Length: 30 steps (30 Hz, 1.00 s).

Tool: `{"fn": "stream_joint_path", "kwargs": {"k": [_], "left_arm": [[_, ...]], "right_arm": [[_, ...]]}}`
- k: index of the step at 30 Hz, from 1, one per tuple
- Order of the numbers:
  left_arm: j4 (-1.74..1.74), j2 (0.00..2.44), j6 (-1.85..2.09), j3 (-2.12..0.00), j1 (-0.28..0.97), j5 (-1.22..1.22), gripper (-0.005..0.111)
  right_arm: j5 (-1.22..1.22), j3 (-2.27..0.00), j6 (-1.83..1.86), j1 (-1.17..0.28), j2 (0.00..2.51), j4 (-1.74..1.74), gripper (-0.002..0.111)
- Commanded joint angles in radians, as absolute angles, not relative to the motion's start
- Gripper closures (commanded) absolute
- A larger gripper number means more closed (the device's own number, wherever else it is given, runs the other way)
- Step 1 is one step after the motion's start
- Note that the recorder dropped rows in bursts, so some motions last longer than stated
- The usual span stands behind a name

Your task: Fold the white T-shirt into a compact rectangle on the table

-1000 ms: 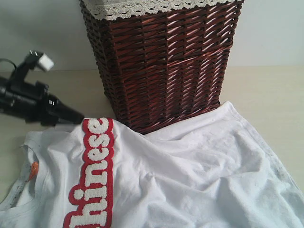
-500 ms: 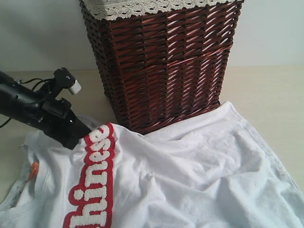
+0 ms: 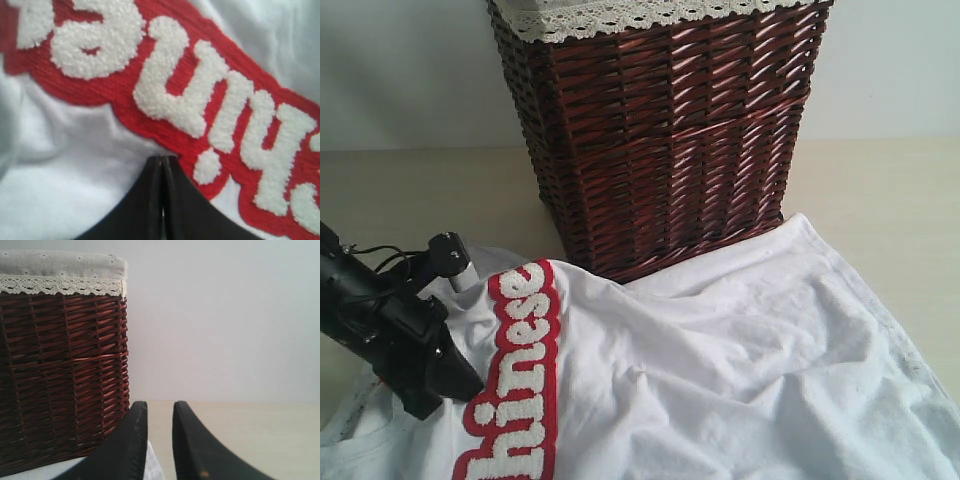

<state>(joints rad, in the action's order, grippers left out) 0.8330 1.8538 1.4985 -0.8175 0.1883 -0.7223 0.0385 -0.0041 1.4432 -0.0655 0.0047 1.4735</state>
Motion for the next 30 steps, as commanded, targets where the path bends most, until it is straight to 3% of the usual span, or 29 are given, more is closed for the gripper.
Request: {"fn": "stream_joint_path", "kwargs": {"k": [1, 7, 13, 15, 21, 30], "left_arm": [[0.885, 1.803, 1.479, -0.838, 0.169, -0.727, 0.107], [1.021, 1.663, 1.565, -0.958, 0.069, -0.706, 0.107], [1.134, 1.758, 1.903, -1.048, 0.051, -0.663, 0.107], [1.144, 1.808, 2.039, -1.06, 0.051, -0.721, 0.102], [1.132, 1.944, 2.097, -1.114, 0.057, -0.796, 0.07], [1.127, 2.062, 2.097, -1.235, 0.08, -0.76, 0.069]], "right_arm": [[0.038, 0.0, 1.441, -0.067, 0.0, 1.473, 0.088], [0.038, 0.0, 1.441, -0.067, 0.0, 1.473, 0.088], [0.038, 0.0, 1.441, -0.067, 0.0, 1.473, 0.088], [0.038, 0.0, 1.441, -0.067, 0.0, 1.473, 0.088], [0.035, 0.0, 1.441, -0.067, 0.0, 1.473, 0.088], [0.035, 0.0, 1.441, -0.067, 0.0, 1.473, 0.088]]}}
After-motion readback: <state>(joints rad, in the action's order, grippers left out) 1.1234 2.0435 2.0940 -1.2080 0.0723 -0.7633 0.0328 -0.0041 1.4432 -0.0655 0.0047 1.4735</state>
